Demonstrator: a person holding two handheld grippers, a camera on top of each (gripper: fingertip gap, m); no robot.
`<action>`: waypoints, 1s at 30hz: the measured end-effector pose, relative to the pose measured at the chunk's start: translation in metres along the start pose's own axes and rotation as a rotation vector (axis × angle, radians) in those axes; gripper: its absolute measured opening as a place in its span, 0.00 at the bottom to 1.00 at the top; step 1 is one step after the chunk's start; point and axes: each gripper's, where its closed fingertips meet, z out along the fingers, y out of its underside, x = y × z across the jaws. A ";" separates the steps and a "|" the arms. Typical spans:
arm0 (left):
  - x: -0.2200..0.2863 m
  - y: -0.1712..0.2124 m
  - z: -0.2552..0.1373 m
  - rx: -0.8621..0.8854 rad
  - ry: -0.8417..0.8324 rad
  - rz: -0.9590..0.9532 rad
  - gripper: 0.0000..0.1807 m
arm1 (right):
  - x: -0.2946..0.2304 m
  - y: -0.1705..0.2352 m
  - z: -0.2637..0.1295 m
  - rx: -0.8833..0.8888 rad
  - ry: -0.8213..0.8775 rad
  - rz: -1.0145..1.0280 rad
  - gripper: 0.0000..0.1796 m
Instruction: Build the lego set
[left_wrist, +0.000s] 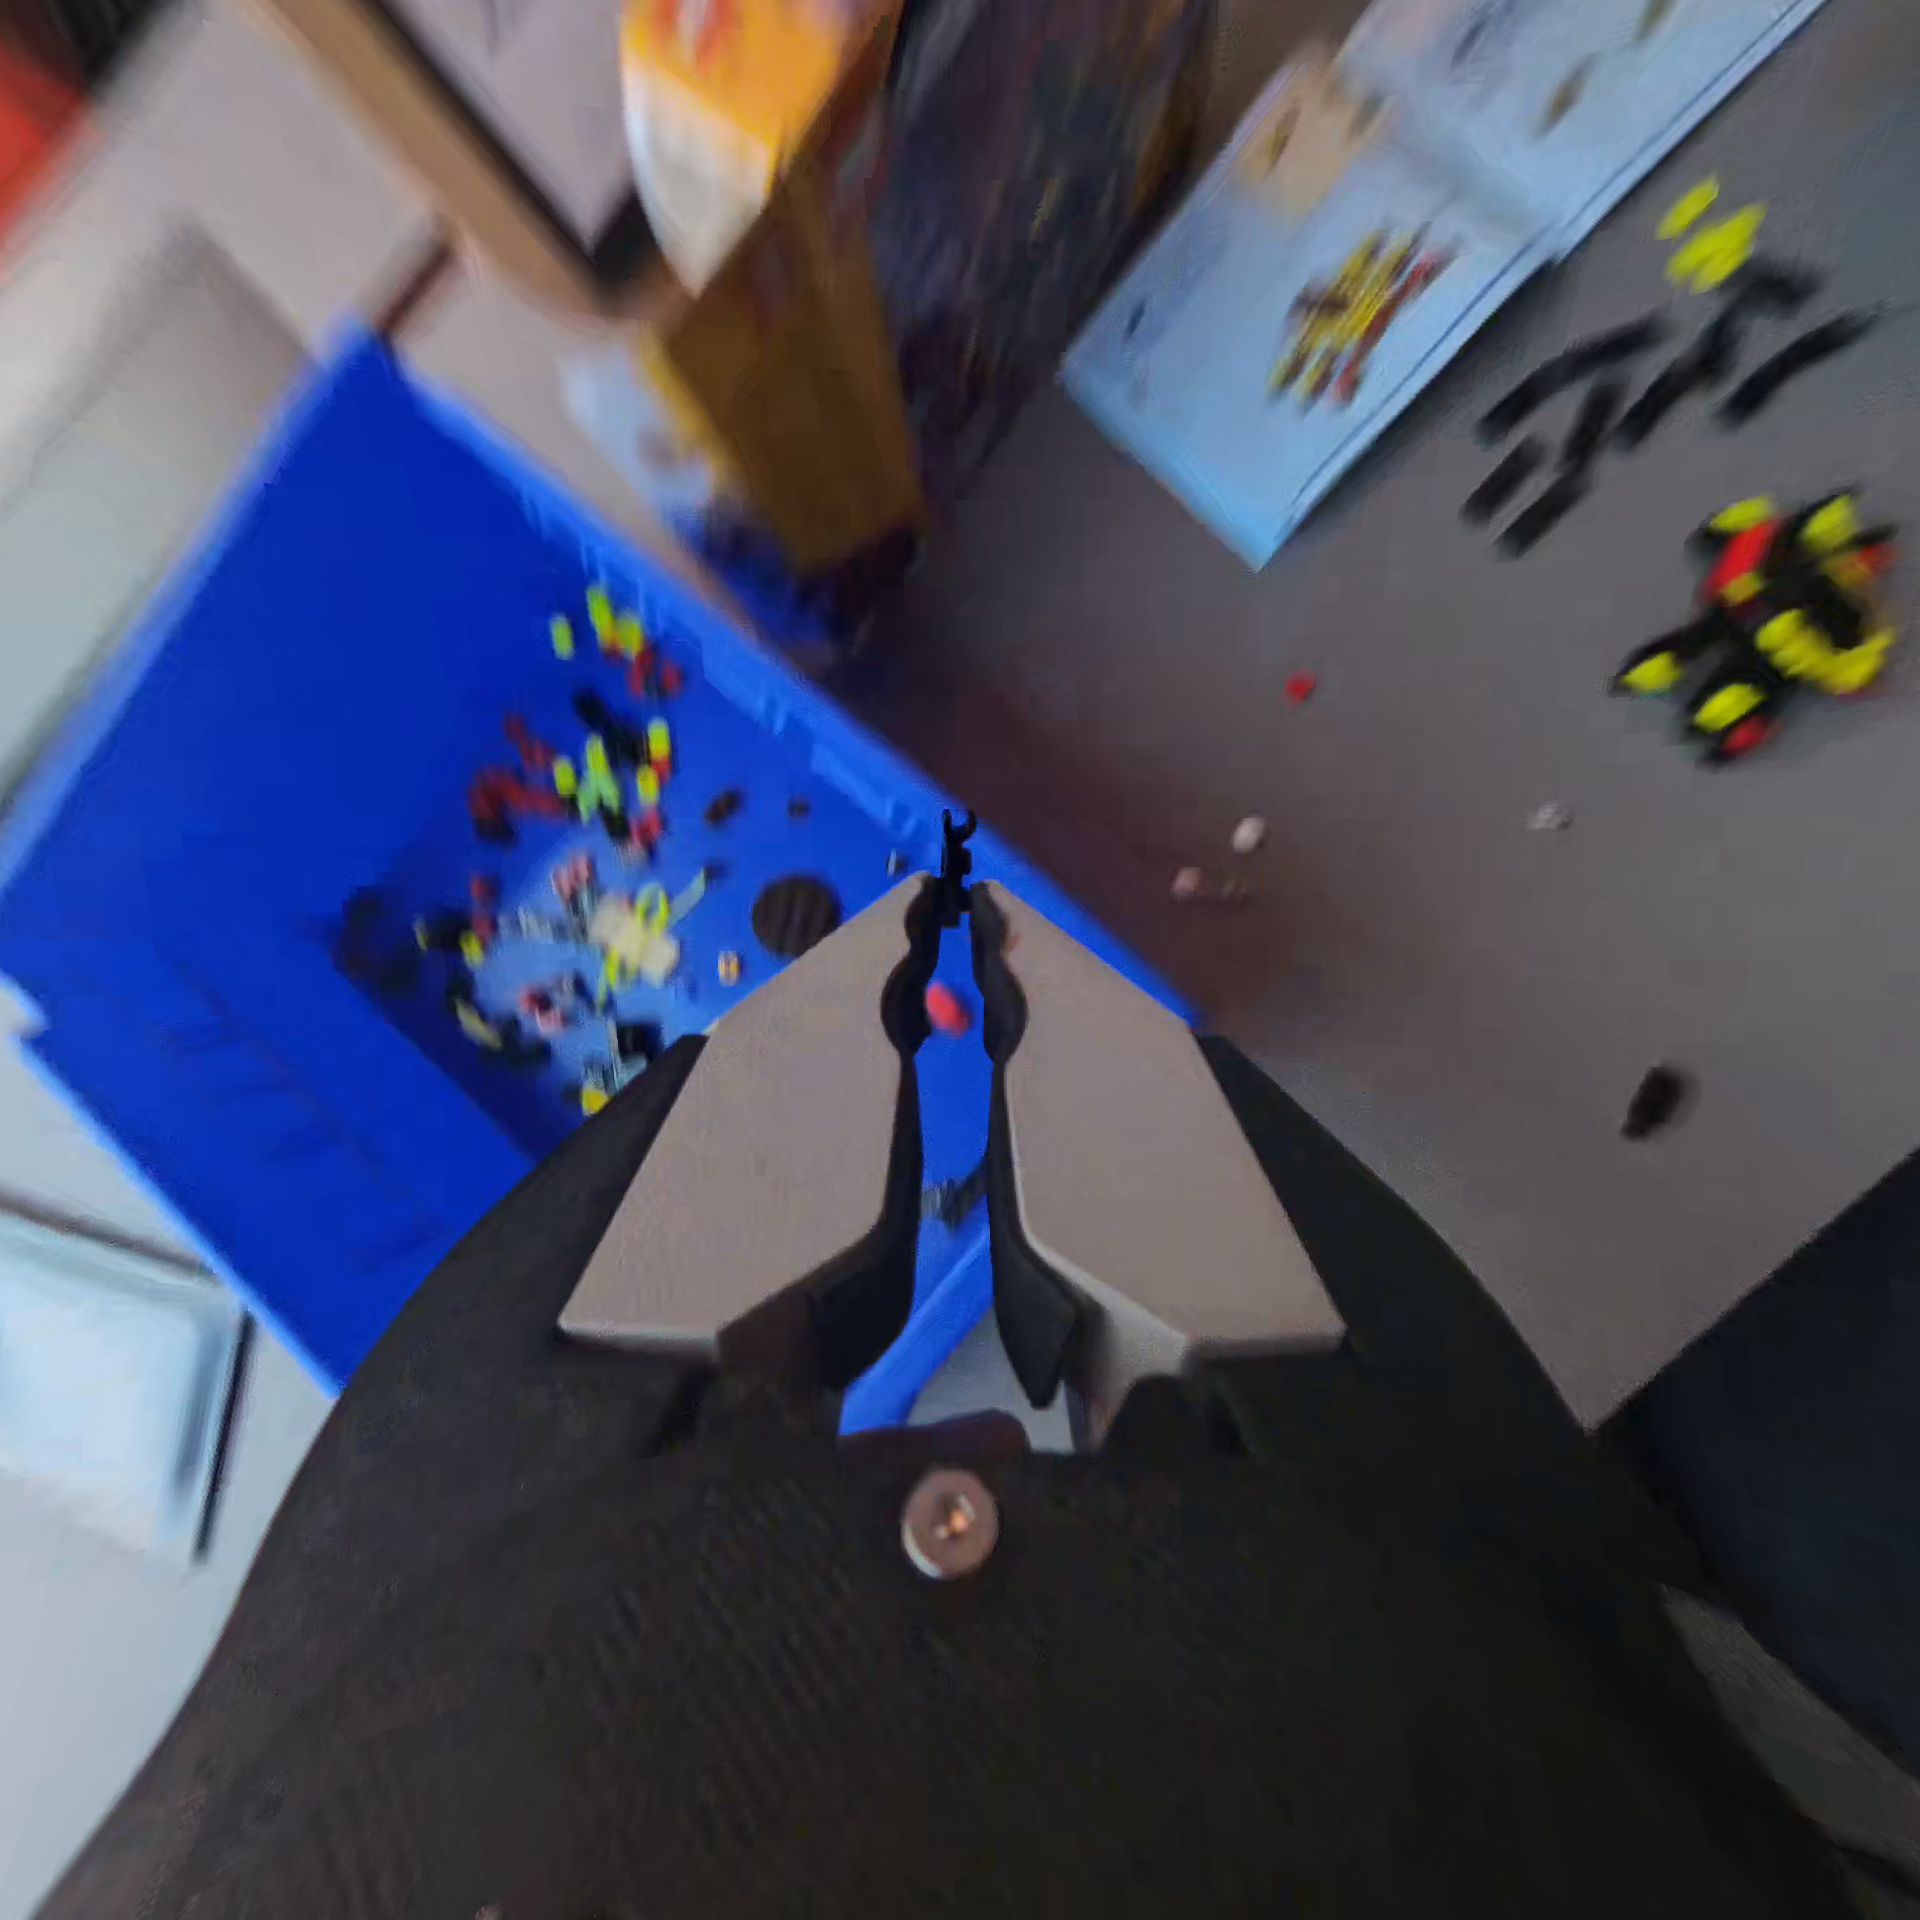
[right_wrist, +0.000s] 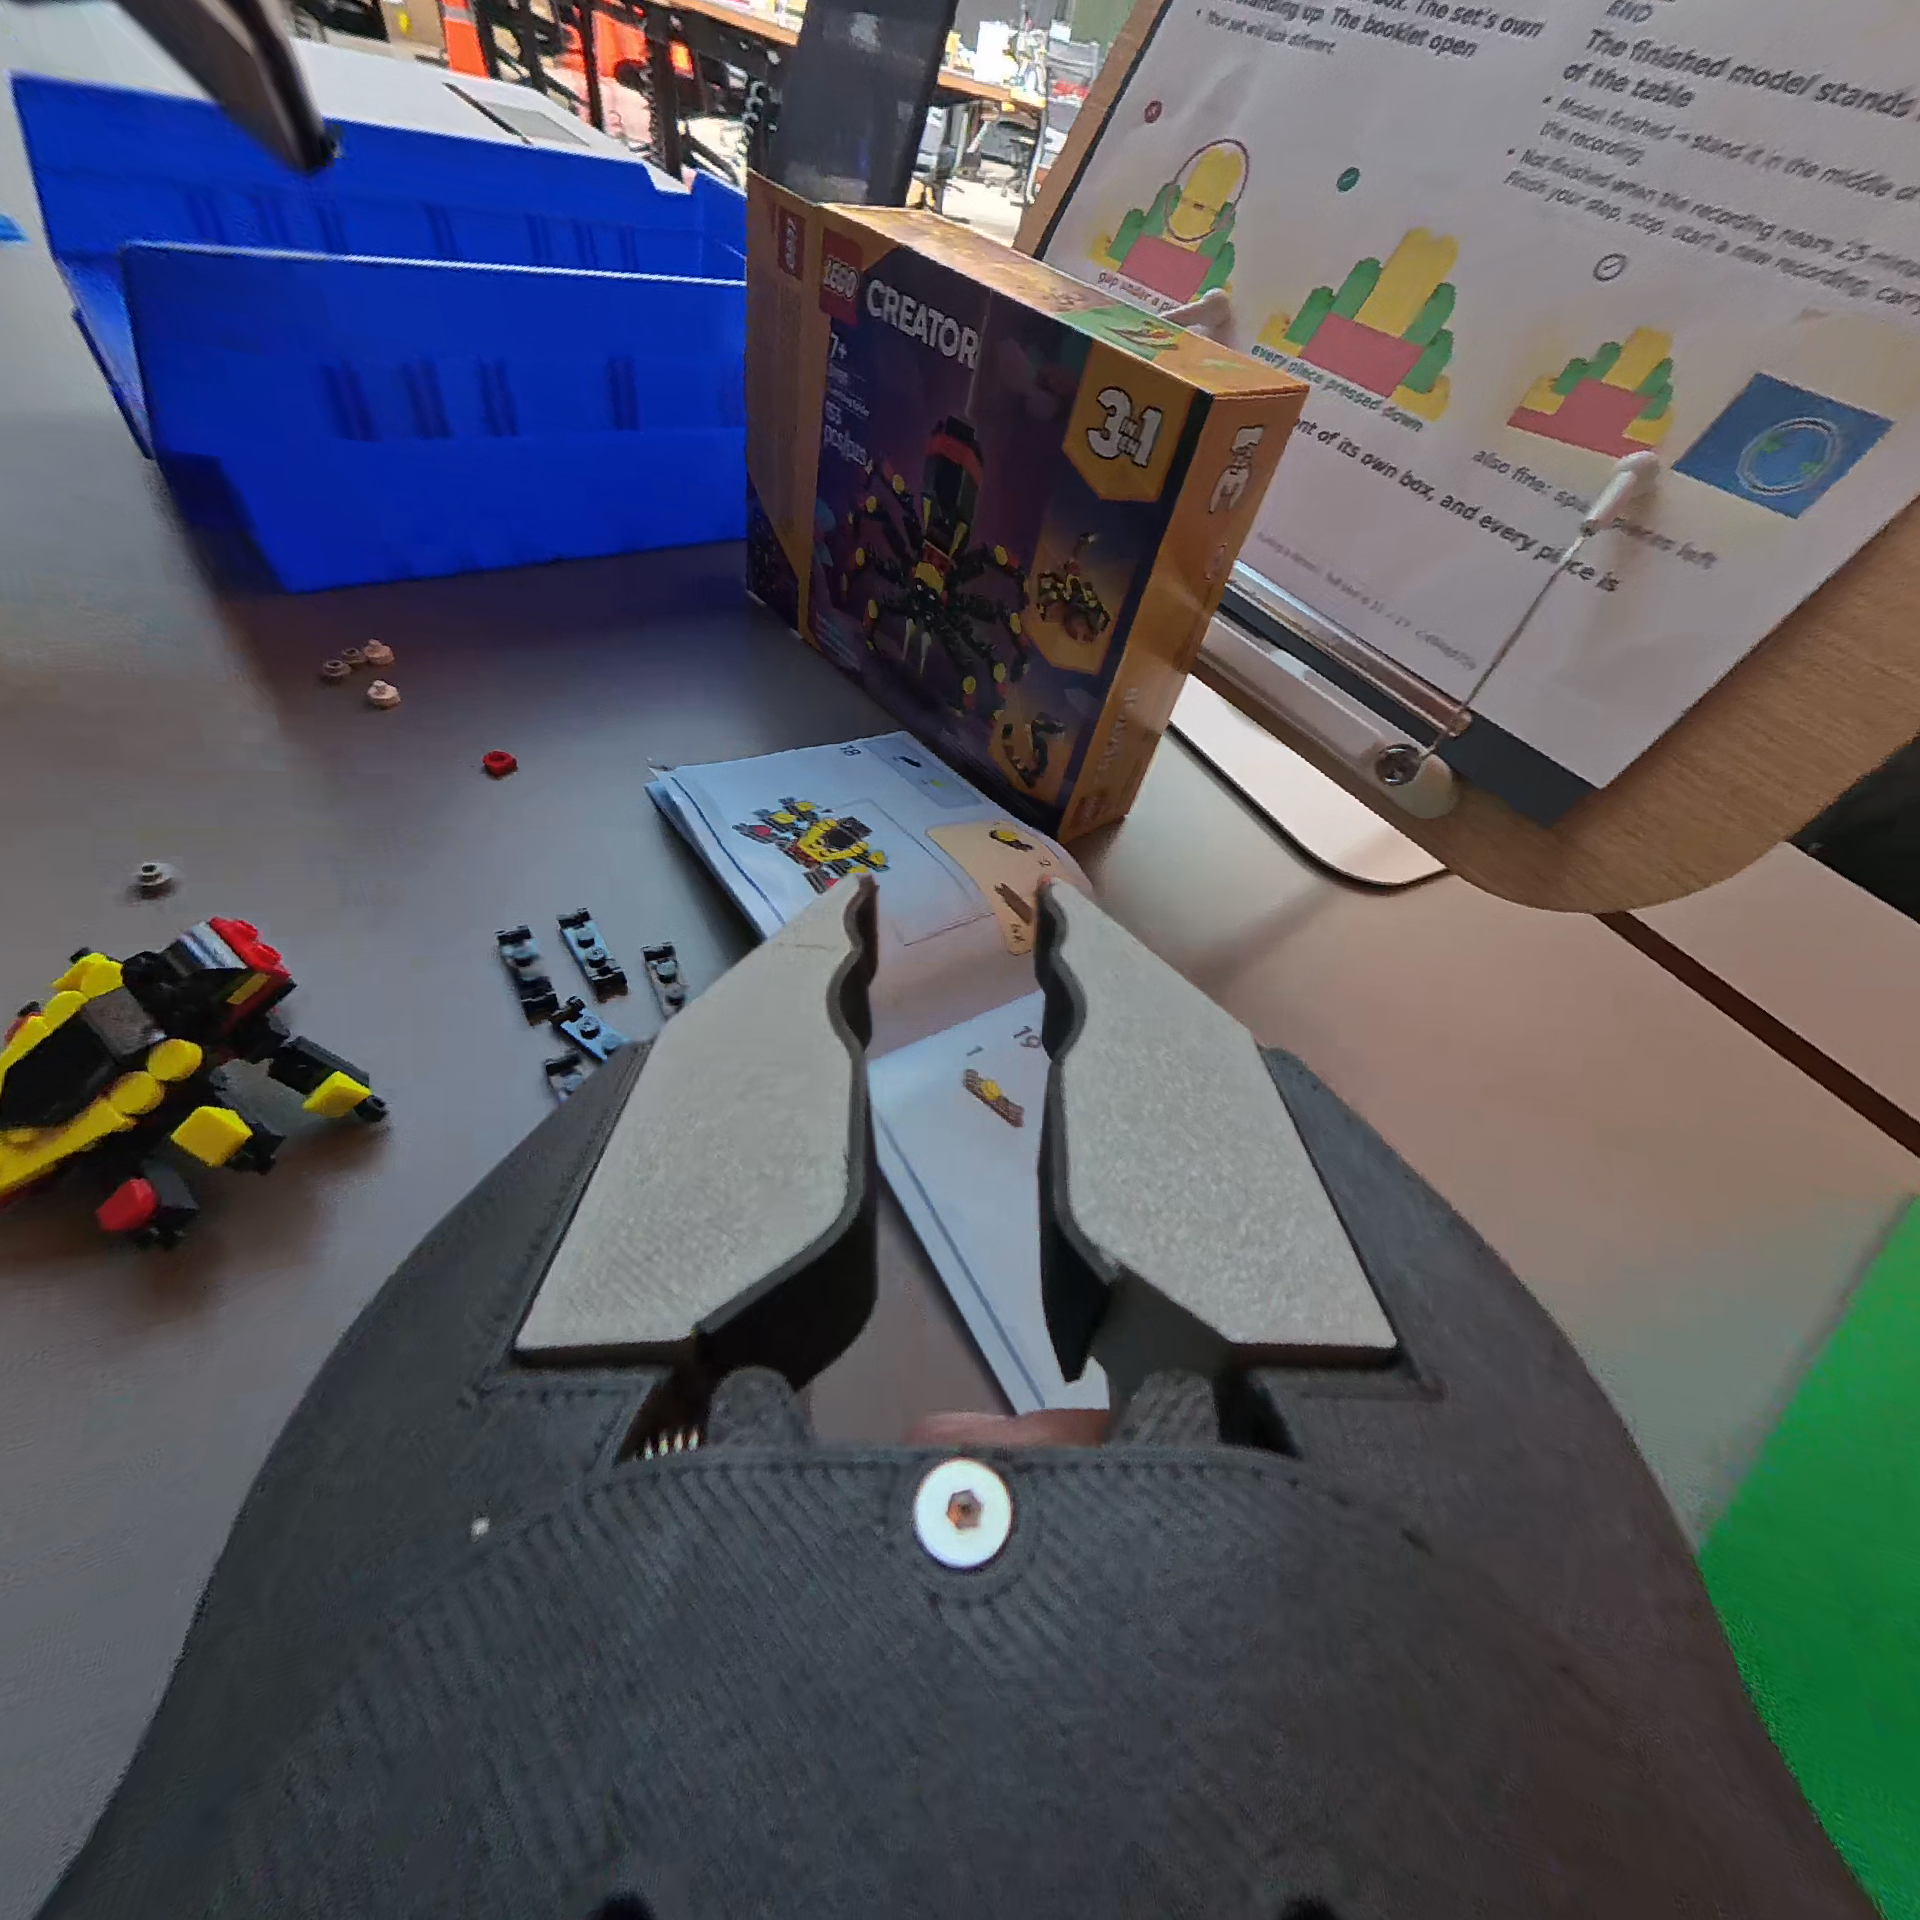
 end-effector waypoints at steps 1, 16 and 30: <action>0.017 -0.031 -0.015 0.150 -0.020 0.067 0.02 | -0.006 -0.003 0.000 0.015 -0.033 0.009 0.16; 0.166 -0.152 0.096 0.615 -0.486 0.789 0.01 | -0.036 -0.025 -0.023 0.089 -0.402 0.260 0.13; 0.160 -0.134 0.121 0.592 -0.537 0.912 0.01 | -0.045 -0.014 -0.004 0.034 -0.412 0.390 0.11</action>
